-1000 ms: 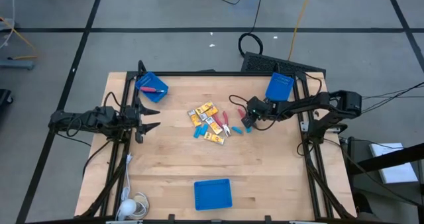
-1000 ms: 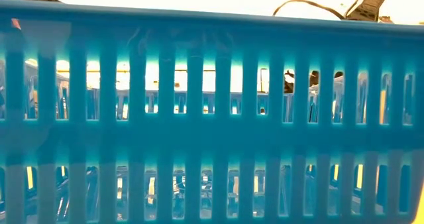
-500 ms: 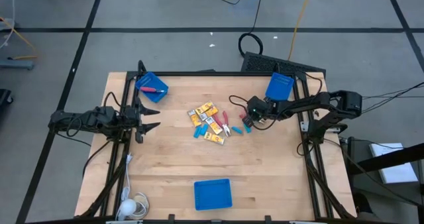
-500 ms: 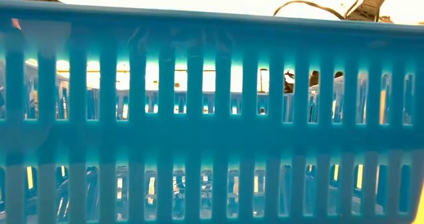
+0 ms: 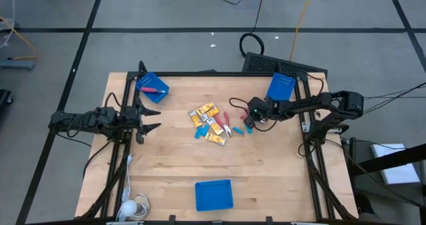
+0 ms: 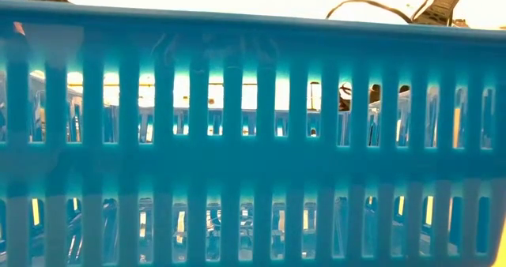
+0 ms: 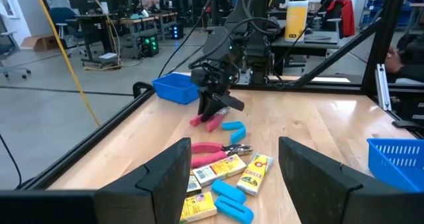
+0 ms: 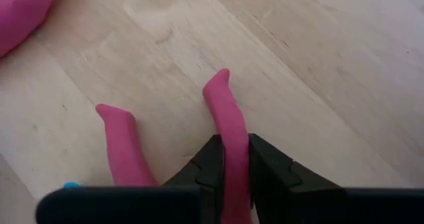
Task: Pick & Place School Supplies
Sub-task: Put the pink ticket punch into the left blue bin
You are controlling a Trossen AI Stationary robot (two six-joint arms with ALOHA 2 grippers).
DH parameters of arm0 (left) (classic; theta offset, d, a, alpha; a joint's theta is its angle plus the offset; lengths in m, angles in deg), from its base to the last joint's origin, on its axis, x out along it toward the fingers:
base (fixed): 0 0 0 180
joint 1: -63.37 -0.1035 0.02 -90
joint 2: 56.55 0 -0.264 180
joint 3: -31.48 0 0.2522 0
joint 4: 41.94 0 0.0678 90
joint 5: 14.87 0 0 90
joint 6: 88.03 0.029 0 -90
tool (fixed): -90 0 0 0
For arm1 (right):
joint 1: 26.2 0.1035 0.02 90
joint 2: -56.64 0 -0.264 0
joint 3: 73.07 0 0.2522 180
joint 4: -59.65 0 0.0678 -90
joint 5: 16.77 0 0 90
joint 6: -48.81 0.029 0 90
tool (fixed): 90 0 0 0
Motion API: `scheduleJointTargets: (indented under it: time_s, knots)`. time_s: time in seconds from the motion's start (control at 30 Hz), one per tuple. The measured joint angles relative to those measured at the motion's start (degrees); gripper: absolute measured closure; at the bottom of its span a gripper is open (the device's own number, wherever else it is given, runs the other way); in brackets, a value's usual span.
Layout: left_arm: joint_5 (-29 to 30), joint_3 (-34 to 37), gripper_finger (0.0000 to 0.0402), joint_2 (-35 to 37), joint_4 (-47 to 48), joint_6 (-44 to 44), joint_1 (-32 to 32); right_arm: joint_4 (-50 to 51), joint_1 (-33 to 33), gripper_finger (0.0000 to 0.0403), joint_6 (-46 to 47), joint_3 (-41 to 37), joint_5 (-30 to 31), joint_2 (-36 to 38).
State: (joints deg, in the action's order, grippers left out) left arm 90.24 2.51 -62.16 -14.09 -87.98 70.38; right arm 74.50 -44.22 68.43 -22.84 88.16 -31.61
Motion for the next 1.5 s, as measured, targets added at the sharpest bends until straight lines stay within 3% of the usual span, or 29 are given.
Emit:
scheduleJointTargets:
  time_s: [0.33,0.67,1.1,1.5]
  knots:
    - [0.0,0.0,0.0172,0.0,0.8,-0.1,0.0,-1.6,1.2,0.036,-1.3,-0.1,-0.6,7.0]
    - [0.0,0.0,0.0172,0.0,0.9,-0.1,0.0,-12.8,8.1,0.0357,-10.4,-1.2,-0.9,12.4]
    - [0.0,0.0,0.0172,-0.3,0.7,-1.6,0.0,-37.0,9.9,0.0362,-16.5,-8.3,-16.2,15.7]
    - [0.5,3.5,0.0172,-7.4,-9.4,2.4,0.0,-52.0,9.9,0.0365,-14.9,-12.1,-21.2,15.6]
